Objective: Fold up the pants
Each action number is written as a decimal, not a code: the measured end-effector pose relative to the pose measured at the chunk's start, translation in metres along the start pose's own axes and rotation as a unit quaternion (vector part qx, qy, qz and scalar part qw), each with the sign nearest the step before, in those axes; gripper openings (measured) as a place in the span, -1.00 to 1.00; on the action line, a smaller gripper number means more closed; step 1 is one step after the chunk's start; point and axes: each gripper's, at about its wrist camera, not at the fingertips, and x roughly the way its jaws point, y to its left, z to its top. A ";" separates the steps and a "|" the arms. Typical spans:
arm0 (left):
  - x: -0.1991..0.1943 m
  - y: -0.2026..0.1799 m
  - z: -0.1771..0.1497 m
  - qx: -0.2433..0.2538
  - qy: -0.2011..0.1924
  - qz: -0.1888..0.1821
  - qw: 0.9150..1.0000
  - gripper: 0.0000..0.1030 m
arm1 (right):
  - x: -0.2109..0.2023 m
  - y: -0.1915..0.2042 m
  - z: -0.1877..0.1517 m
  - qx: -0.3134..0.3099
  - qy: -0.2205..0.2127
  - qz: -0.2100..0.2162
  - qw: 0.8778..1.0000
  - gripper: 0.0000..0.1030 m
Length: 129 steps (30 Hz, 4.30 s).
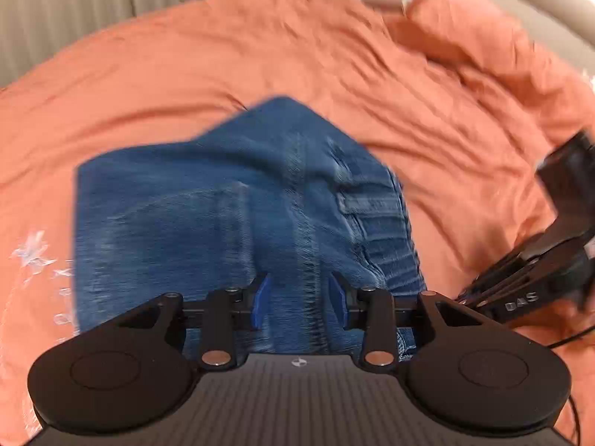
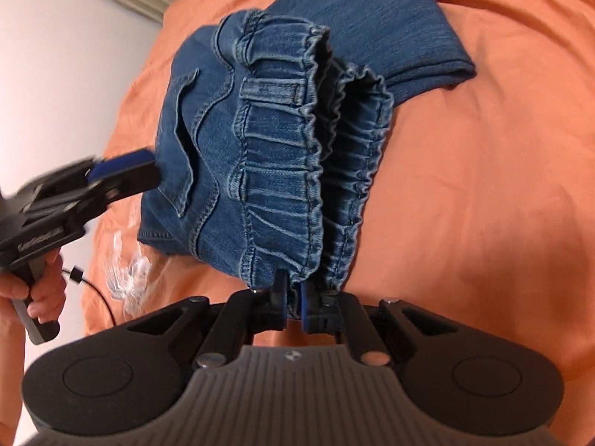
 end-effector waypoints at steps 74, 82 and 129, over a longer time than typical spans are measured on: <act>0.041 0.173 0.010 -0.204 -0.019 0.161 0.966 -0.60 | 0.010 -0.034 0.201 -0.049 -0.183 -0.170 0.967 -0.19; -0.035 0.095 -0.017 -0.152 -0.026 0.118 0.981 -0.59 | -0.038 0.012 0.108 -0.174 -0.285 -0.214 0.918 -0.41; -0.029 0.018 -0.116 -0.083 0.073 0.161 0.981 -0.47 | -0.006 -0.017 0.051 -0.162 -0.294 -0.186 0.923 -0.12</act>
